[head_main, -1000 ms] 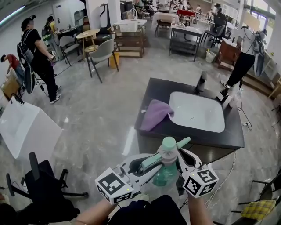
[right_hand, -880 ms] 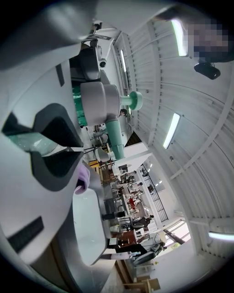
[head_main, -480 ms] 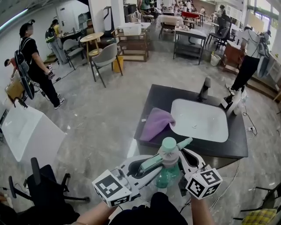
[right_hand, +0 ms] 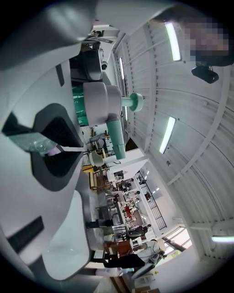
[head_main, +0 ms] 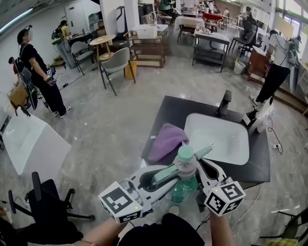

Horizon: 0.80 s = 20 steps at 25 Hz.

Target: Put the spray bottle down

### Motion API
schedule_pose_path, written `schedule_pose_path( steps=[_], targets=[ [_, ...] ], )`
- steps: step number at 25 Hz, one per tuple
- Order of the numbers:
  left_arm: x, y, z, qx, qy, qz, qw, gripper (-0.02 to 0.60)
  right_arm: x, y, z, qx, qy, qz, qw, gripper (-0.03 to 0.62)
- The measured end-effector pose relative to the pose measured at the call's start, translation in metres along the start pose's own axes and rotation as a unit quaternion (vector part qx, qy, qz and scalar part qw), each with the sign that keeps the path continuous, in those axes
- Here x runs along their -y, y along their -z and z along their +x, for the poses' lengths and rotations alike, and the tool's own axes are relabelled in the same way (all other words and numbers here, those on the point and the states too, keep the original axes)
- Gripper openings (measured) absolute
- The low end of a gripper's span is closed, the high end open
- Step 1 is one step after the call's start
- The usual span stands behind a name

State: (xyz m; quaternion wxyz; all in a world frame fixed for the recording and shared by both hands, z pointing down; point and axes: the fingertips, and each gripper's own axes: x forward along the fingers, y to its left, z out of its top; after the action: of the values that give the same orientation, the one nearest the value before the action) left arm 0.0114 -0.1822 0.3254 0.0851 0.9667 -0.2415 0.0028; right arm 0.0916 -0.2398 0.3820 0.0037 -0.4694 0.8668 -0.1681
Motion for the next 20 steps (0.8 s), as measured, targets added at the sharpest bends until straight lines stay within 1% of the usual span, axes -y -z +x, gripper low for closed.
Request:
schedule_pose_path(
  steps=[9, 15, 20],
  targets=[
    [-0.013, -0.011, 0.038, 0.002, -0.015, 0.009, 0.9998, 0.117, 0.032, -0.02, 0.013, 0.004, -0.019, -0.009, 1.0, 0.009],
    [-0.021, -0.016, 0.077, 0.007, -0.029, 0.015, 0.9994, 0.117, 0.069, -0.033, 0.018, 0.005, -0.03, -0.013, 0.999, 0.009],
    [-0.022, -0.018, 0.093, 0.01, -0.04, 0.018, 0.999, 0.117, 0.086, -0.039, 0.016, 0.005, -0.036, -0.016, 0.999, 0.009]
  ],
)
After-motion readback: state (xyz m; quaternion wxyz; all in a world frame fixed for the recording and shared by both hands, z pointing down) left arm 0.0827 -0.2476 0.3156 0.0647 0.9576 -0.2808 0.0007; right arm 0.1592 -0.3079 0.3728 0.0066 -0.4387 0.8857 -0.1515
